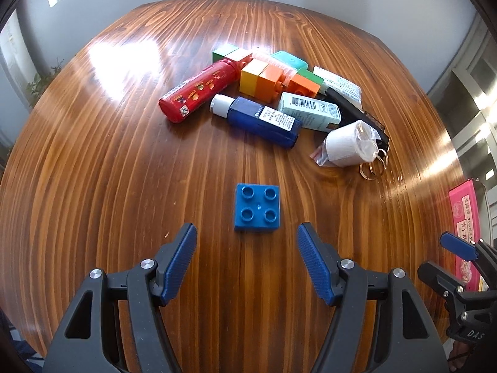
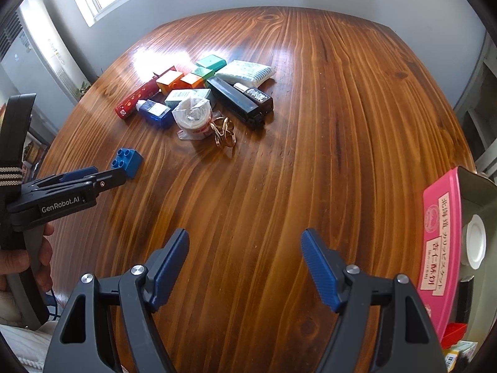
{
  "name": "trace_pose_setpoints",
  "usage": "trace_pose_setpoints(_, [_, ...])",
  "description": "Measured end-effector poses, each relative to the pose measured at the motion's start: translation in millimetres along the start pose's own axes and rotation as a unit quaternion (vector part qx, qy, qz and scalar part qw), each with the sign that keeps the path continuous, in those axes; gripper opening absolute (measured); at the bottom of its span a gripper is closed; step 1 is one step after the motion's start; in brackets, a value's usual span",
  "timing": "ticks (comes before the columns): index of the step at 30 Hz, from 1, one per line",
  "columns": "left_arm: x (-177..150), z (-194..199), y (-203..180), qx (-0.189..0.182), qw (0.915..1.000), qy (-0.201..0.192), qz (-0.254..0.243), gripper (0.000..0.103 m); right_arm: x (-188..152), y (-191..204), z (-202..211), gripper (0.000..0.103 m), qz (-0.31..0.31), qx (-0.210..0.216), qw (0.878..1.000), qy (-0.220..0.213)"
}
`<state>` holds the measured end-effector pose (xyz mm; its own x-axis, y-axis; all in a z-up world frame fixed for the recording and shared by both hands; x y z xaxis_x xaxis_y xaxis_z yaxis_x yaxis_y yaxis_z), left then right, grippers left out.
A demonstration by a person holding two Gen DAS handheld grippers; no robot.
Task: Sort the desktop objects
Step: 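Withdraw both open tools from the box back toward the table objects, then grasp the blue Lego brick with the left tool while the right tool grasps the gold ring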
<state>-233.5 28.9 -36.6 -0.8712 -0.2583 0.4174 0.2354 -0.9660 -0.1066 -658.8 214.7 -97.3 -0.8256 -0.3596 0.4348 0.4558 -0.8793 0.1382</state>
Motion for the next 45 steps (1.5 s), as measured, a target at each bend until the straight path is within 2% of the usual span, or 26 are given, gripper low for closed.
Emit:
trace_pose_setpoints(8, [15.6,-13.0,-13.2,-0.012,0.9991,-0.018,-0.036,0.069,8.0,-1.4,-8.2,0.078,-0.013,-0.001,1.0,0.003])
trace_pose_setpoints(12, [15.3,-20.7,-19.2,-0.017,0.9985,-0.009,-0.052,0.036,19.8,1.2,-11.3,0.078,-0.016,0.002,1.0,-0.002])
trace_pose_setpoints(17, [16.5,-19.1,-17.9,-0.026,0.9979,-0.014,-0.058,0.035,37.1,12.8,-17.9,0.078,0.002,0.008,1.0,-0.013])
trace_pose_setpoints(22, [14.1,-8.2,-9.4,-0.031,0.9978,-0.021,-0.054,0.035,52.5,17.9,-40.0,0.052,-0.006,0.019,1.0,0.0])
trace_pose_setpoints(32, [10.6,-3.0,-1.2,-0.031,0.9982,-0.016,-0.049,0.035,83.5,17.2,-63.6,0.049,-0.025,0.022,0.999,0.002])
trace_pose_setpoints(35, [11.8,-3.4,-5.7,-0.033,0.9979,-0.015,-0.053,0.035,87.9,16.1,-70.9,0.043,-0.028,0.023,0.999,0.004])
trace_pose_setpoints(37, [14.2,-5.5,-11.9,-0.034,0.9976,-0.016,-0.058,0.035,89.4,16.5,-74.1,0.025,-0.027,0.028,0.999,0.009])
trace_pose_setpoints(38, [14.9,-6.2,-14.0,-0.034,0.9975,-0.016,-0.059,0.035,88.9,16.7,-73.9,0.021,-0.026,0.029,0.999,0.009])
trace_pose_setpoints(39, [15.1,-5.7,-16.0,-0.035,0.9974,-0.017,-0.061,0.035,87.6,17.9,-71.5,0.012,-0.024,0.034,0.999,0.007])
trace_pose_setpoints(45, [14.1,-0.2,-26.2,-0.035,0.9965,-0.021,-0.072,0.035,79.8,17.7,-52.1,0.009,-0.026,0.05,0.998,-0.008])
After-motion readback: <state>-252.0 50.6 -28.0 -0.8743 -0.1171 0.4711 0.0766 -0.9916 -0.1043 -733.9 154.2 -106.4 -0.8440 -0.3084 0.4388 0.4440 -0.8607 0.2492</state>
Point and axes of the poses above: each gripper's, at about its wrist camera, not at the fingertips, and z roughly against the way its jaws point, y to its left, x to its top, the point moved 10 cm from there along -z, roughly the way its jaws point, and after that the axes turned 1 degree about z, right-handed, at the moved point
